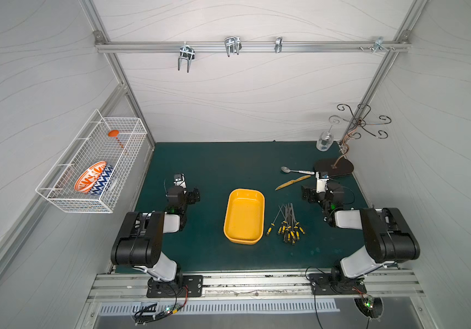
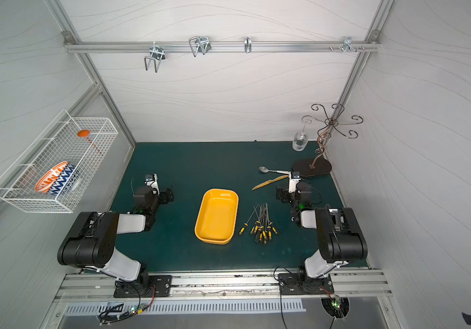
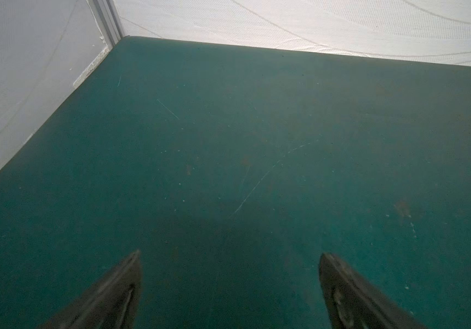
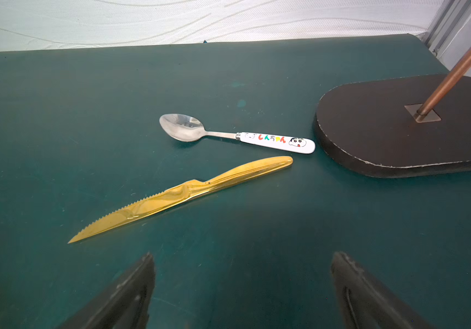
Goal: Put the file tool into the storage box
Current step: Pick up the file tool from the center of the board.
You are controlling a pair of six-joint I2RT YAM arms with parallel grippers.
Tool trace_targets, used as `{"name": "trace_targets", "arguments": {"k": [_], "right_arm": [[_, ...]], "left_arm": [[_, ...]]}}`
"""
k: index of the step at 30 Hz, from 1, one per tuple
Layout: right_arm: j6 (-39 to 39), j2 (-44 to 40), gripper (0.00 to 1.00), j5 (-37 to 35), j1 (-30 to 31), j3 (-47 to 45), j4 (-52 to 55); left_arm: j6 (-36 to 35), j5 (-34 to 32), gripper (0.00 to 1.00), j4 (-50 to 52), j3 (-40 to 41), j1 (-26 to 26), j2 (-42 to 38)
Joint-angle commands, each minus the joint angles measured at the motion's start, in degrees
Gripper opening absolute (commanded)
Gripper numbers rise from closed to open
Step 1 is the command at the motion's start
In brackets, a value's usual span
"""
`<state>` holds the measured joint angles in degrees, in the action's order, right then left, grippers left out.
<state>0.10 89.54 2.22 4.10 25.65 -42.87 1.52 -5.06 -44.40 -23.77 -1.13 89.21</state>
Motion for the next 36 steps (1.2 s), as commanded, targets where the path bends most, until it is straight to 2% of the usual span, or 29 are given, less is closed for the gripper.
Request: {"name": "trace_targets", "arguments": {"k": [1, 26, 27, 28, 30, 31, 32, 34, 36], "right_arm": [[-0.59, 0.47, 0.99, 0.34, -0.28, 0.67, -0.55], [-1.28, -0.19, 0.97, 1.15, 0.04, 1.38, 1.02], [-1.31, -0.88, 0.94, 1.23, 0.16, 2.52, 3.17], [-0.86, -2.53, 0.94, 0.18, 0.16, 5.95, 10.11], [2.59, -4.18, 0.91, -3.95, 0.24, 16.63, 29.73], [4.49, -3.84, 0.99, -6.31, 0.52, 21.87, 37.11], [6.25, -3.73, 0.99, -8.36, 1.23, 24.12, 40.52], [13.79, -3.56, 0.99, -19.59, 5.14, 31.21, 49.92], [21.3, -3.26, 0.98, -20.74, 8.22, 36.0, 58.99]], "left_arm": [[-0.06, 0.97, 1.0, -2.5, -0.93, -0.35, -0.22], [-0.03, 1.02, 1.0, -2.44, -0.97, -0.32, -0.26], [-0.09, 0.97, 1.0, -2.53, -0.88, -0.36, -0.26], [-0.03, 0.97, 1.0, -2.53, -0.79, -0.35, -0.35], [-0.13, 0.04, 1.0, -3.76, -0.82, -0.21, -0.89], [-0.08, -2.28, 1.0, 1.24, -2.75, 0.46, -3.18], [-0.18, -4.09, 1.0, 8.79, -5.58, 1.13, -5.83], [-0.76, -6.17, 1.0, 23.51, -12.42, 2.73, -9.66], [0.84, -9.27, 1.0, 29.97, -16.31, 4.64, -12.32]]}}
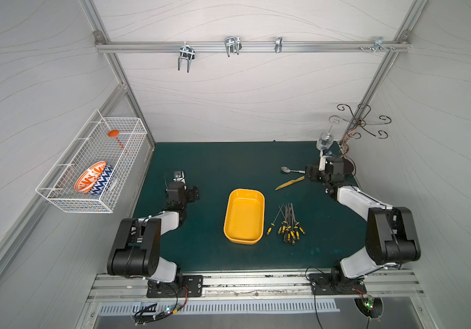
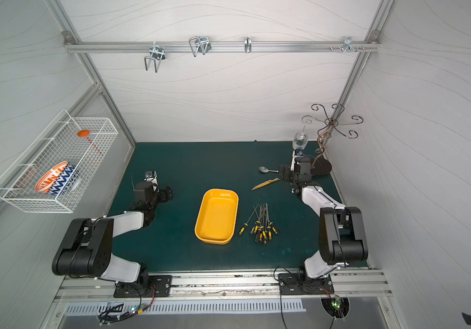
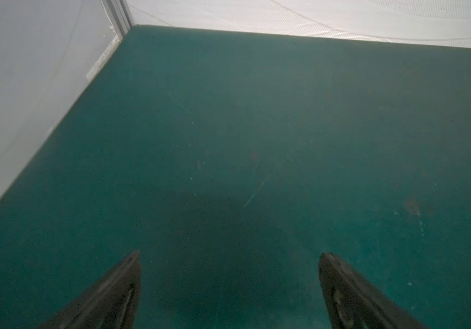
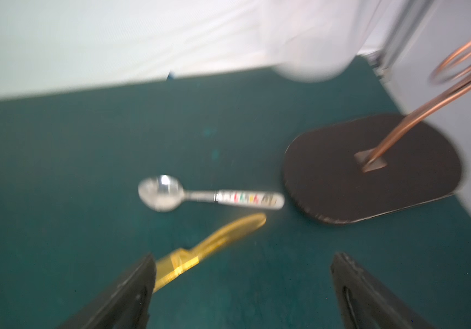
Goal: Put the file tool into the storage box
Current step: Pick up the file tool from the center of the board.
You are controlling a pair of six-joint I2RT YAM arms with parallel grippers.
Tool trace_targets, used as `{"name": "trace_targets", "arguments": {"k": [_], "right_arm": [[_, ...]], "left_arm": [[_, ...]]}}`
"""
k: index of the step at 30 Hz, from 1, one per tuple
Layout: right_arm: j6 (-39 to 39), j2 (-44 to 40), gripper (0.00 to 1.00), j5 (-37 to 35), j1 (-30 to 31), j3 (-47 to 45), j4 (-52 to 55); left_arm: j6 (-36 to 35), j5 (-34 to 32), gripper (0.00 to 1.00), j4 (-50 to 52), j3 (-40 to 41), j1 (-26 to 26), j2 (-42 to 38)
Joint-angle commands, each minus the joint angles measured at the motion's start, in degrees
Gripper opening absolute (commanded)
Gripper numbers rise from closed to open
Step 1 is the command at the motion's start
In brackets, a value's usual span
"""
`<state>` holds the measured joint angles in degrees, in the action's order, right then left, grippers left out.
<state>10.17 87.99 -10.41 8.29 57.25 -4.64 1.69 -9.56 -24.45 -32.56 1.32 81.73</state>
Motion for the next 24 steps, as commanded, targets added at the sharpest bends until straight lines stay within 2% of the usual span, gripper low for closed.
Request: {"name": "trace_targets", "arguments": {"k": [1, 2, 4, 7, 11, 16, 19, 24], "right_arm": [[14.95, -1.72, 0.96, -9.08, 6.6, 6.11, 25.41], [16.61, -1.83, 0.85, -8.85, 8.9, 7.13, 28.87], [19.51, -2.2, 0.53, -10.63, 14.78, 8.58, 37.47], [19.51, -5.65, 0.44, -7.74, 22.47, 4.47, 42.58], [26.28, -11.92, 0.33, -2.41, 28.45, -4.59, 44.99], [32.87, -18.02, 0.32, -0.5, 33.24, -12.95, 46.87], [34.58, -19.33, 0.31, 0.55, 33.62, -15.61, 45.5], [32.58, -17.57, 0.31, 0.66, 33.71, -14.28, 46.96]], "left_arm": [[4.75, -3.65, 1.0, 14.56, -9.43, 2.23, -6.45], [8.14, -1.9, 1.0, 18.73, -11.12, 2.26, -7.79], [14.88, 0.18, 1.0, 27.15, -13.55, 3.74, -10.29], [23.64, -0.1, 0.91, 33.73, -12.29, 8.61, -14.92], [29.62, -1.25, 0.84, 39.31, -8.09, 17.4, -20.91], [30.01, -4.48, 0.85, 42.35, -3.39, 26.9, -28.19], [29.99, -5.38, 0.86, 46.07, -2.19, 29.02, -31.95], [30.0, -6.18, 0.86, 47.58, 0.1, 29.27, -37.22]]}}
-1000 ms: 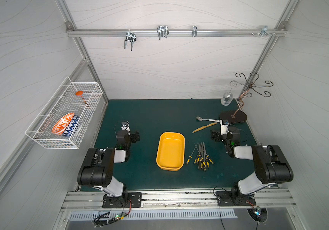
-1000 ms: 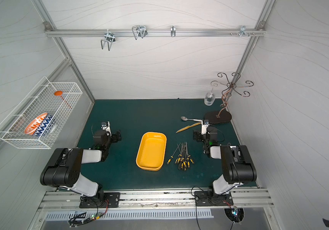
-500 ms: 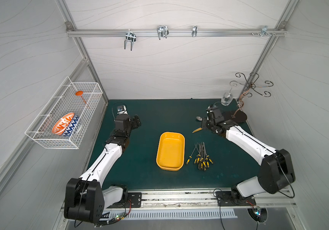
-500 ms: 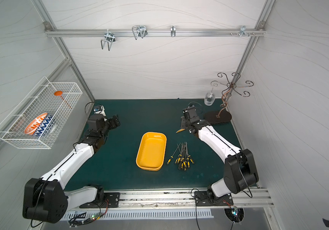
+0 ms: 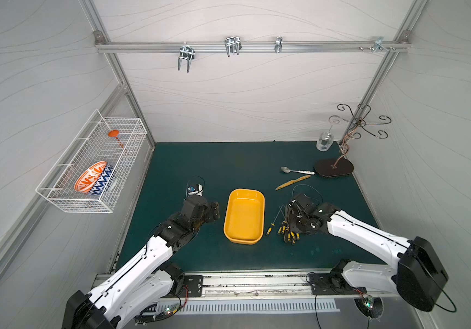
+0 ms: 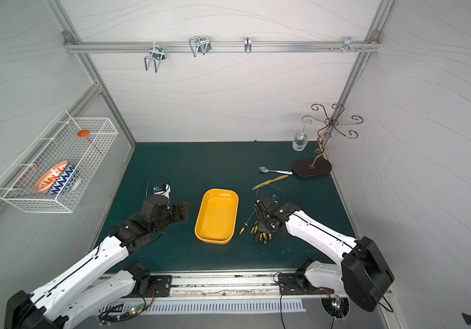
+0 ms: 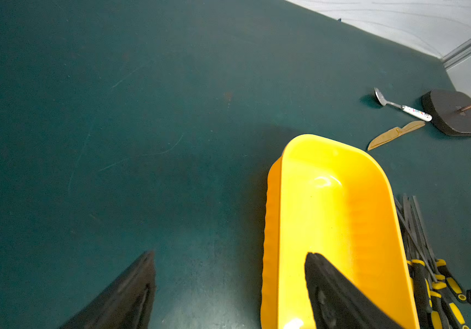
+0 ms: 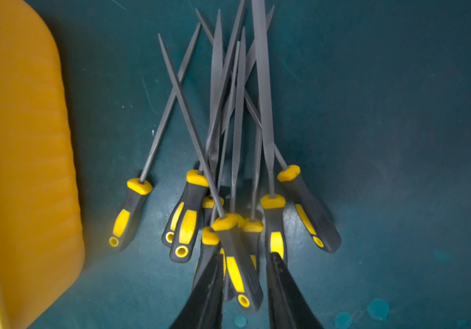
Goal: Put the file tool into the storage box
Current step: Pick up the file tool from the center of the board.
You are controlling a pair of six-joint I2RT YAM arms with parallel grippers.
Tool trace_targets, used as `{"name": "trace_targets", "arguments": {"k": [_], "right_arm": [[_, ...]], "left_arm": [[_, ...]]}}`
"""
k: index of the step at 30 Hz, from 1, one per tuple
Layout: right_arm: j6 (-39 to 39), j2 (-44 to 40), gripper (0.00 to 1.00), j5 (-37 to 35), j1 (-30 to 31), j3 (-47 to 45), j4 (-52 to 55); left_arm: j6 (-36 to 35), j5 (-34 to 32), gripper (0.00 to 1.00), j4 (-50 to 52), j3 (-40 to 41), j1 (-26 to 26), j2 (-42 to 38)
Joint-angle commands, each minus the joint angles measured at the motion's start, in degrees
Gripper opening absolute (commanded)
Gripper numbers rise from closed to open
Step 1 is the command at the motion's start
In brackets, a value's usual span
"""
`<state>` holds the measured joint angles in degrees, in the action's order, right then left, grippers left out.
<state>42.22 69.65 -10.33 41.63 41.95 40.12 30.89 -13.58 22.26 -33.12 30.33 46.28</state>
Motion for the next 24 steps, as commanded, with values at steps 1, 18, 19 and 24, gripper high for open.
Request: {"name": "trace_targets", "arguments": {"k": [1, 18, 19, 24], "right_arm": [[0.18, 1.25, 0.31, 0.86, 0.43, 1.2, 2.28], [1.88, 8.66, 0.31, 5.49, 1.49, -1.96, -4.11], [2.01, 8.66, 0.31, 5.65, 1.54, -2.14, -4.41], [1.43, 10.79, 0.25, 5.39, 2.14, -1.76, -4.42]], "left_arm": [[0.68, -2.4, 0.86, 0.45, 0.86, 0.25, -1.86], [1.35, -0.04, 0.87, -0.84, -1.37, 0.35, 7.07], [1.36, -0.06, 0.87, -0.57, -1.33, 0.32, 7.07], [1.54, -0.3, 0.87, 0.27, -1.65, 0.34, 7.06]]}}
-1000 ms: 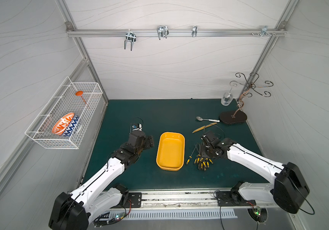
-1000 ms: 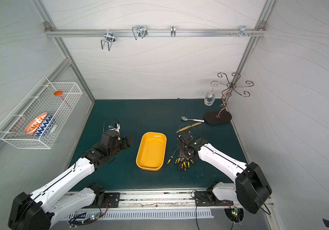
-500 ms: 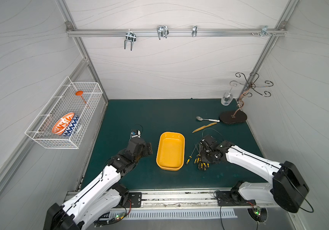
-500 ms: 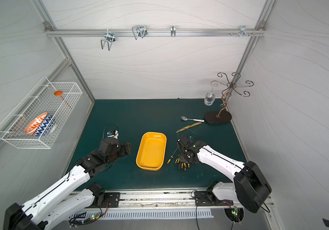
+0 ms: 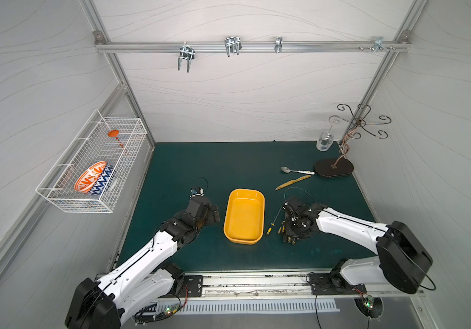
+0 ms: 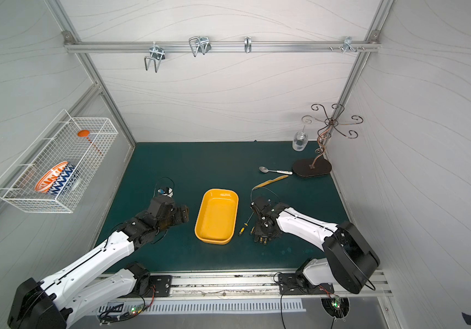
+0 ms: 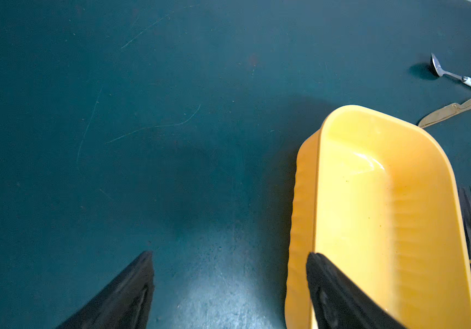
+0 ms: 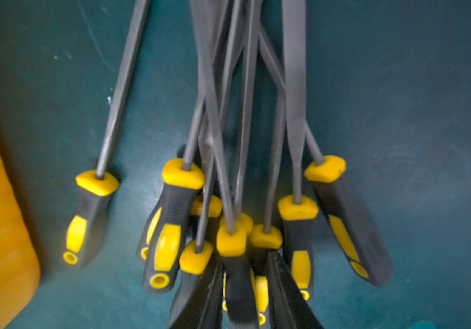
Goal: Put the file tool into the storage box
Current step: Pick up the file tool from the center of the board.
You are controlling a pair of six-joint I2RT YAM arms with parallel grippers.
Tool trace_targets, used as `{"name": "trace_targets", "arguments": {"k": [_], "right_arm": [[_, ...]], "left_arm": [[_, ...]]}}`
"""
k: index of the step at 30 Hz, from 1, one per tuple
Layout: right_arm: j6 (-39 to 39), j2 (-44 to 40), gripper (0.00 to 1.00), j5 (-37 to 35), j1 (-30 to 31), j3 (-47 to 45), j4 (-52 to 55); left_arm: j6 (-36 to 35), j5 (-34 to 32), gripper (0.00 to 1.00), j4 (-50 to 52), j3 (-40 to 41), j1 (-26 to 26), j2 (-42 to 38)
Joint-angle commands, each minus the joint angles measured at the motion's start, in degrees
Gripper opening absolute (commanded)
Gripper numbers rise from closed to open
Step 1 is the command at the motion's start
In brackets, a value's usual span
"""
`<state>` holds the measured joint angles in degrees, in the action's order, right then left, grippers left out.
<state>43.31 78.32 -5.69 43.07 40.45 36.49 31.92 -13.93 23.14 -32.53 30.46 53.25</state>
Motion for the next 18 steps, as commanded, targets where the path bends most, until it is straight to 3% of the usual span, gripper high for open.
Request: {"name": "trace_targets", "arguments": {"k": [1, 6, 11, 14, 18], "right_arm": [[0.14, 2.31, 0.2, 0.64, 0.68, -0.07, -0.44], [-1.73, 0.6, 0.07, -0.87, 0.54, 2.04, 1.96], [-2.85, -3.27, 0.04, 0.45, 0.52, 6.2, 4.47], [-4.1, -6.56, 0.03, 5.56, 0.59, 8.52, 2.37], [-6.46, -7.92, 0.04, 18.02, 0.96, 9.82, -4.15]], "left_arm": [[0.38, 0.05, 0.87, -0.46, -2.43, 0.28, 0.1], [-0.63, 1.59, 0.86, 0.18, -4.01, 0.3, 0.91], [-1.34, 5.29, 0.86, -1.17, -6.2, 0.85, 3.61], [-2.36, 8.37, 0.87, -2.83, -8.5, 2.43, 5.82], [-0.42, 18.18, 0.87, -10.8, -8.86, 2.92, 7.65]]}}
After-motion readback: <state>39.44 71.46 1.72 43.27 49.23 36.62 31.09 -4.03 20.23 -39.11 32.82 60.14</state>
